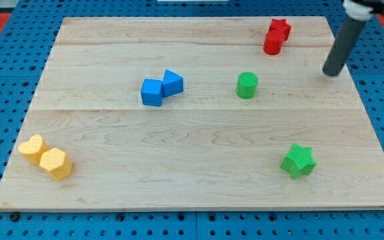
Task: Push the red circle diagonally to the green circle
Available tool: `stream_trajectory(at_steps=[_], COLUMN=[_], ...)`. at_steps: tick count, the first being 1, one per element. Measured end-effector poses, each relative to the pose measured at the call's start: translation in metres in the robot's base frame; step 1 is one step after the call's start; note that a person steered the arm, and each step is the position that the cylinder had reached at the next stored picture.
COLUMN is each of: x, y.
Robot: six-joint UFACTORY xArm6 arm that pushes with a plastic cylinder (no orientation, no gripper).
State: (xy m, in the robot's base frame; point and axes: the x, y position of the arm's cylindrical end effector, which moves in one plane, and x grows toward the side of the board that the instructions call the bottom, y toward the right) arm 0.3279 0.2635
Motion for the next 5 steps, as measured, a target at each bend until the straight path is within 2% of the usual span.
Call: stream_trajectory(at_steps=[1, 2, 4, 5], x=[-0.074, -0.128, -0.102, -0.077], y=[0.012, -0.002, -0.107, -0.118])
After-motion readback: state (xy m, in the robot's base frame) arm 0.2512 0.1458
